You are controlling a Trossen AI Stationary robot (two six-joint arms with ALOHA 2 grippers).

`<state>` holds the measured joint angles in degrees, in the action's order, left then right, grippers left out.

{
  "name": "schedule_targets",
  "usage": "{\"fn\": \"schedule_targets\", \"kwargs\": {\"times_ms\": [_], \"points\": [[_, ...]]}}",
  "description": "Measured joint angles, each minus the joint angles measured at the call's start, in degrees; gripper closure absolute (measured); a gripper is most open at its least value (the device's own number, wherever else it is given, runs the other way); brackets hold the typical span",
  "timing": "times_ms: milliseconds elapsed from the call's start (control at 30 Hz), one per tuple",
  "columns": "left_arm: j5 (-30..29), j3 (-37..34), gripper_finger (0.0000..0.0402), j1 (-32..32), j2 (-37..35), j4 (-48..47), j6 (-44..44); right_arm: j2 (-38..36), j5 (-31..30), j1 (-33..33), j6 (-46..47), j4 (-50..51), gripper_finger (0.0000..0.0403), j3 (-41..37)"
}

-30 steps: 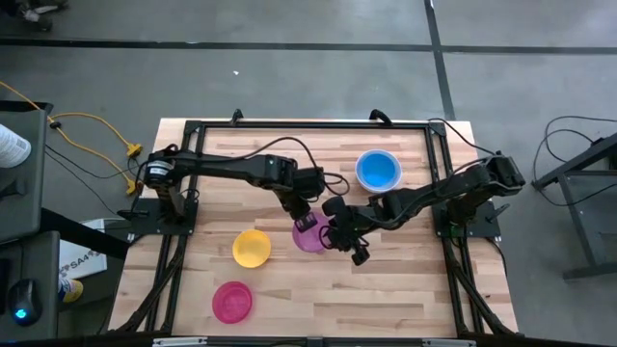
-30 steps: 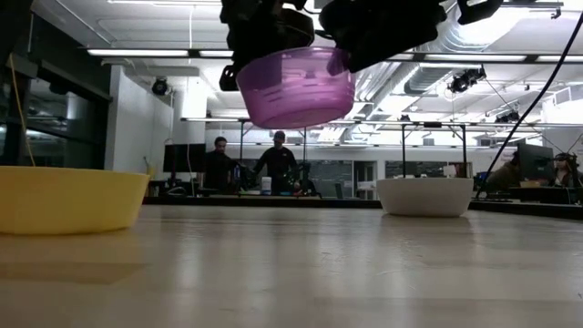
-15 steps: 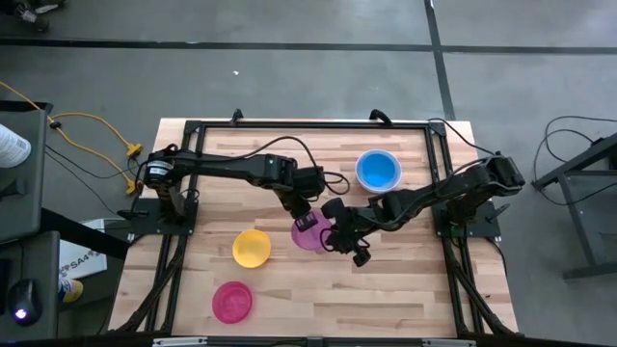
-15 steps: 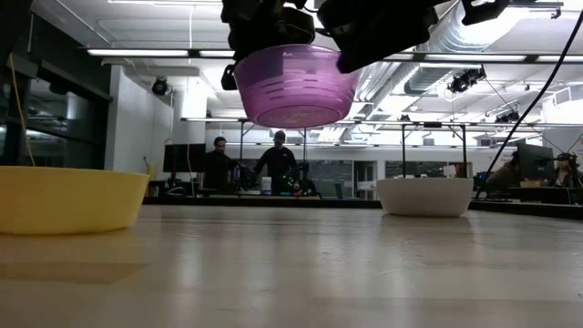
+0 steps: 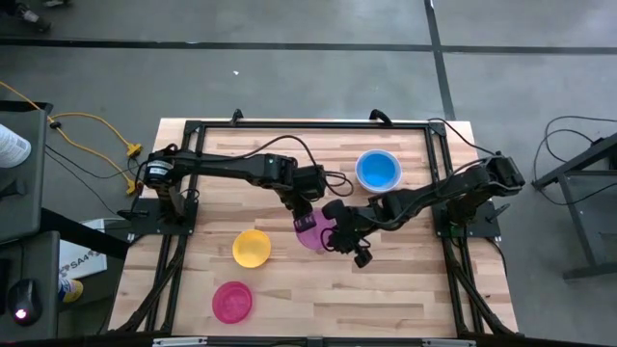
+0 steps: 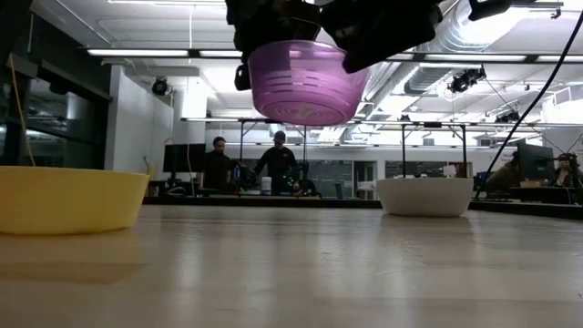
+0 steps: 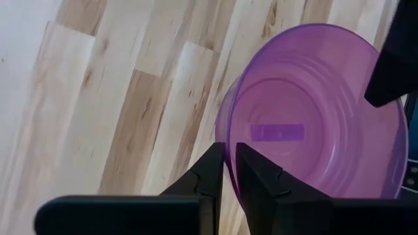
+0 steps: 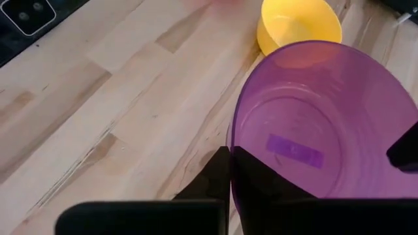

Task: Nest bowls inside each other
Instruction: Stack the purple bowl on the blue bowl

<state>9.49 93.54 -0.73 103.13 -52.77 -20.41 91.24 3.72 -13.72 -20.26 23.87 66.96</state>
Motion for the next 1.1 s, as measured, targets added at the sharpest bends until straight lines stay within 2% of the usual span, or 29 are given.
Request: {"fn": "schedule_targets", "kwargs": {"times_ms": [233,667,967,1100], "points": [[-2.7,0.0,0.0360,0.0,0.0,0.1,3.0,0.0,2.0,0.1,2.3,0.9,0.0399,0.0],[-3.8,0.0,0.0359,-0.5,-0.4,0.2,6.0,0.0,3.6,0.0,4.3,3.3,0.0399,0.0],[-16.1,-0.1,0.0359,-3.6,-2.5,-5.5,6.8,0.0,-4.9,1.6,12.0,12.8,0.0399,0.0],[-16.6,-0.1,0.0359,-5.5,-2.6,-6.6,6.6,0.0,-6.7,5.2,14.7,16.8,0.0399,-0.1]]}}
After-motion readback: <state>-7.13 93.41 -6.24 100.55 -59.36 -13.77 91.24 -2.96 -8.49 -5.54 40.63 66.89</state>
